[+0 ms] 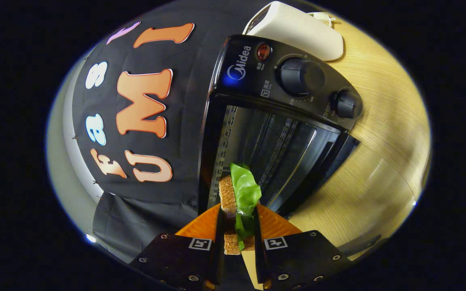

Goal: Open the toaster oven, put the food inside, and close the toaster oven door.

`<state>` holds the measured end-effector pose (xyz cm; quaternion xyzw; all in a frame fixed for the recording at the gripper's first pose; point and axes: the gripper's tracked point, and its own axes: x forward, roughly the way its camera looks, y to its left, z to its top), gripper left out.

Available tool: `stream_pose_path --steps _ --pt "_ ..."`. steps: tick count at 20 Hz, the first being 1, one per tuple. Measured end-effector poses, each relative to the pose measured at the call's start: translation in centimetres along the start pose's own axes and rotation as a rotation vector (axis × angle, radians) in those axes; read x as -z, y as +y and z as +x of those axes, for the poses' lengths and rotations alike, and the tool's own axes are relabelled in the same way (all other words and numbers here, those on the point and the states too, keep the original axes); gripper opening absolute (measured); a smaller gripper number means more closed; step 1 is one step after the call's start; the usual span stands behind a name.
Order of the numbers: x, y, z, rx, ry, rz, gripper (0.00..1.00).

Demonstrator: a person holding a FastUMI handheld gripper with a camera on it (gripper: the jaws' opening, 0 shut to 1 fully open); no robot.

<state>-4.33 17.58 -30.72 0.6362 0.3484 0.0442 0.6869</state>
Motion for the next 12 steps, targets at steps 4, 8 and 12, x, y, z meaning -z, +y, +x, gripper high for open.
stream_pose_path --steps 4,8,12 --pt "-1.6 -1.1 1.5 -0.004 -0.059 0.011 0.32" --pt "-2.9 -1.5 3.0 0.005 -0.123 0.003 0.33" --pt "-3.7 -3.2 3.5 0.099 -0.186 -0.074 0.36"
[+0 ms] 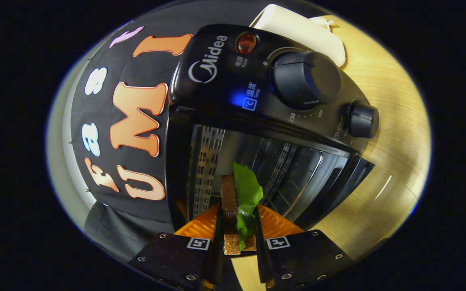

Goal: Open the toaster oven, put the food inside, and close the toaster oven door.

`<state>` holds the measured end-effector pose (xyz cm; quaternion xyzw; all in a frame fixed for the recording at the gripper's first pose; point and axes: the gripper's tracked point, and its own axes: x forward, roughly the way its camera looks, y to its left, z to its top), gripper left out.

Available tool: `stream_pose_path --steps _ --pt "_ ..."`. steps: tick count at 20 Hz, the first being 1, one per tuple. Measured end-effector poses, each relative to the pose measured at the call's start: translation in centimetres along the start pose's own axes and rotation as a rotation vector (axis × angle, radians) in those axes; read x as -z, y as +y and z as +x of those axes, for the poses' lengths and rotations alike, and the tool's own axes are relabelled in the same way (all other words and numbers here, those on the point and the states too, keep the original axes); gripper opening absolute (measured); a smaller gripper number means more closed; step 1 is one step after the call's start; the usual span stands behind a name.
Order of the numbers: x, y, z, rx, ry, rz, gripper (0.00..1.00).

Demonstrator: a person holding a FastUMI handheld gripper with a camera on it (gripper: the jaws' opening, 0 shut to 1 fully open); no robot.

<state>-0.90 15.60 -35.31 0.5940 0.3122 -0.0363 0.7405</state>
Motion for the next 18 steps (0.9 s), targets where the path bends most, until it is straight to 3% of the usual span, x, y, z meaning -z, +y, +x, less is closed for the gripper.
stream_pose_path --steps 1,3,6,9,11,15,18 --pt "-0.3 -1.1 0.2 0.053 -0.015 -0.035 0.41" --pt "-1.1 -0.8 -0.4 0.083 -0.043 -0.085 0.50" --pt "-2.1 -1.4 -1.3 0.174 -0.077 -0.251 0.61" --pt "-2.0 -1.8 -2.2 0.233 -0.042 -0.369 0.88" --pt "-1.4 -2.0 -3.2 0.262 0.003 -0.406 0.97" --pt "-0.4 -3.1 -6.4 0.312 0.099 -0.502 0.98" --pt "0.2 -4.0 -9.7 0.342 0.154 -0.643 0.98"
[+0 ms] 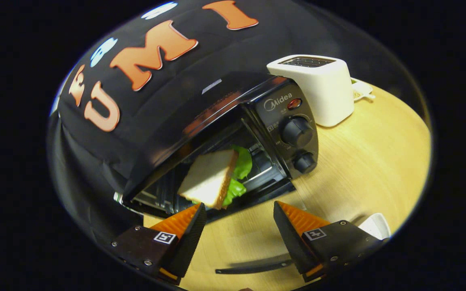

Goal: Open the toaster oven, put the food inside, and close the toaster oven door.

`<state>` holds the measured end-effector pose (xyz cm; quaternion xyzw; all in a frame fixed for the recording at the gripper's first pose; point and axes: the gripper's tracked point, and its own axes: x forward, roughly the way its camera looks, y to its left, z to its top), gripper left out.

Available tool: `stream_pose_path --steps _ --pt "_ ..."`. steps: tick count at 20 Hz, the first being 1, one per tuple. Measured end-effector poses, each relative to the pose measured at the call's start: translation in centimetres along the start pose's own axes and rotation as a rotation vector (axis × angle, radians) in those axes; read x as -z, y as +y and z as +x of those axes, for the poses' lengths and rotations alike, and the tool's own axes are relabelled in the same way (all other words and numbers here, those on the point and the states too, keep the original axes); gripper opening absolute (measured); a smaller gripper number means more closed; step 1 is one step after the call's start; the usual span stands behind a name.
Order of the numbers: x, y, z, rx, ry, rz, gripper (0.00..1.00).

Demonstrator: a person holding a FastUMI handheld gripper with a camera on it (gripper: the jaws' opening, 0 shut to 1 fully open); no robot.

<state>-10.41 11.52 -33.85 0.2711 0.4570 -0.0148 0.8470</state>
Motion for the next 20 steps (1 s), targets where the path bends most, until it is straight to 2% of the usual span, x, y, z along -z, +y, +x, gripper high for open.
stream_pose_path --steps 5,10,13,16,20 --pt "3.1 -1.3 -4.0 0.016 0.054 -0.197 0.99" --pt "7.5 -1.8 -6.4 0.002 0.182 -0.352 0.99" --pt "9.8 -2.5 -6.8 0.002 0.245 -0.381 0.98" --pt "12.1 -3.5 -6.6 0.037 0.328 -0.387 0.97" --pt "14.0 -3.7 -4.5 0.038 0.380 -0.415 0.97"
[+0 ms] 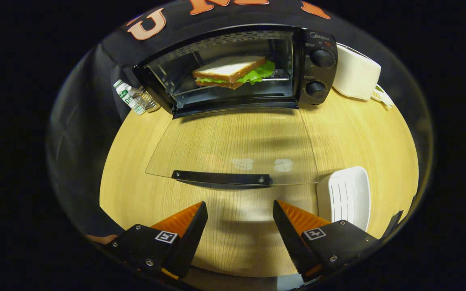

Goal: Open the toaster oven, put the food inside, and close the toaster oven door.

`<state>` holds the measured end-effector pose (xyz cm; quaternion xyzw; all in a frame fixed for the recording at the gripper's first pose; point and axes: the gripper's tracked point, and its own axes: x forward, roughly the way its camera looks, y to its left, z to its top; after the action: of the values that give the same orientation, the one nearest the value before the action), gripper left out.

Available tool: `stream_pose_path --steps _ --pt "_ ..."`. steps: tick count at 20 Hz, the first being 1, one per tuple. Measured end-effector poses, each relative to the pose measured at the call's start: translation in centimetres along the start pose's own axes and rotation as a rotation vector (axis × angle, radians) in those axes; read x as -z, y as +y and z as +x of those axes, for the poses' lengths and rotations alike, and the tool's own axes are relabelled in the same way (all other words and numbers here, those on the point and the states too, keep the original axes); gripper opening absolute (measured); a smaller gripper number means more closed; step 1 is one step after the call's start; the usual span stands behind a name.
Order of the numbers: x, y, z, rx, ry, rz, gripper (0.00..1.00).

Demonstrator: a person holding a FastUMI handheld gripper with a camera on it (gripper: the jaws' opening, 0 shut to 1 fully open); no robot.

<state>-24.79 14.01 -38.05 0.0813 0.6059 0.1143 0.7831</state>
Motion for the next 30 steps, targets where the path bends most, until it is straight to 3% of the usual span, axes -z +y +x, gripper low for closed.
stream_pose_path --steps 7,12,19,30 --pt "-1.1 1.2 2.1 0.003 0.003 -0.040 0.96" --pt "-3.0 1.6 -0.3 -0.001 -0.046 -0.062 0.96" --pt "-10.7 2.0 -3.9 0.057 -0.233 -0.199 0.97" --pt "-20.2 0.9 -5.8 0.094 -0.389 -0.191 0.97"
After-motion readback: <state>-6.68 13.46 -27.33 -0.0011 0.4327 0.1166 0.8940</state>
